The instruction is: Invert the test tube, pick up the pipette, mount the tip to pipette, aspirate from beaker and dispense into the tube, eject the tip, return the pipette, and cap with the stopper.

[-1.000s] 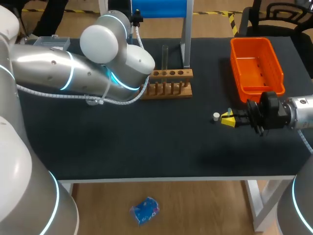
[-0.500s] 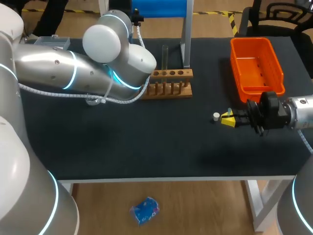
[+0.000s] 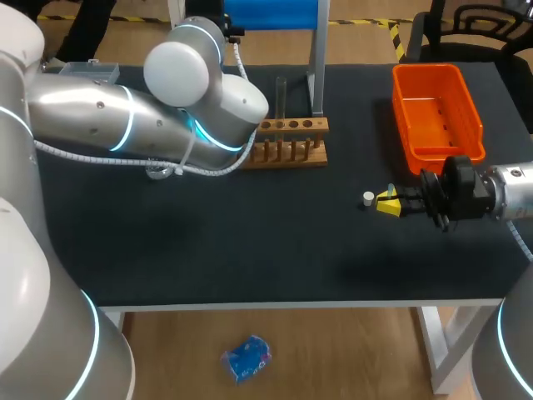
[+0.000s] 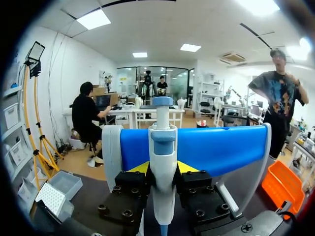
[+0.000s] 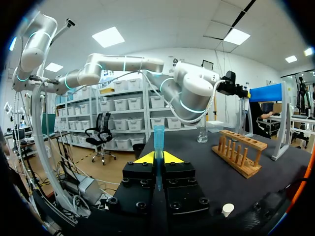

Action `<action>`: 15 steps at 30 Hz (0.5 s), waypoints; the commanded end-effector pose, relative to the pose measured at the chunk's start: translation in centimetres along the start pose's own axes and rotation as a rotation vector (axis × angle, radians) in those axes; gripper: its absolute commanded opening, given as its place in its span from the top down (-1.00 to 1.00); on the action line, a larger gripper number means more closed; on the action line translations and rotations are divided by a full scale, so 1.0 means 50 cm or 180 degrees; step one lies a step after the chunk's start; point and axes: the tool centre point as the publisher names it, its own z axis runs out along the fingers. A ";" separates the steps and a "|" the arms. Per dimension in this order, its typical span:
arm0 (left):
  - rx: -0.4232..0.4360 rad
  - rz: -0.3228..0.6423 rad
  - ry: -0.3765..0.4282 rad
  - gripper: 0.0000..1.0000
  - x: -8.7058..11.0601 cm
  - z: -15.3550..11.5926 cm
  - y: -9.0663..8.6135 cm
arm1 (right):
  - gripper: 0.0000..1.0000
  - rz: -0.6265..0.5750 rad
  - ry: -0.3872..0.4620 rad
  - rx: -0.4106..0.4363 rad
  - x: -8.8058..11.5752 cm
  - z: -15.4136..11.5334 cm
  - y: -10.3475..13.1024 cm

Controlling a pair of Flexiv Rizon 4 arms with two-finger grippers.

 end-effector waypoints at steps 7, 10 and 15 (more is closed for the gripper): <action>0.0021 -0.0010 -0.0055 1.00 0.004 -0.008 -0.004 | 1.00 -0.0002 -0.0003 0.0006 0.001 0.000 0.001; 0.0041 0.0012 -0.0068 1.00 0.005 -0.011 -0.014 | 1.00 -0.0002 -0.0003 0.0006 0.001 0.000 0.001; 0.0071 0.0043 -0.0079 1.00 0.006 -0.019 -0.032 | 1.00 -0.0002 -0.0003 0.0006 0.001 0.000 0.001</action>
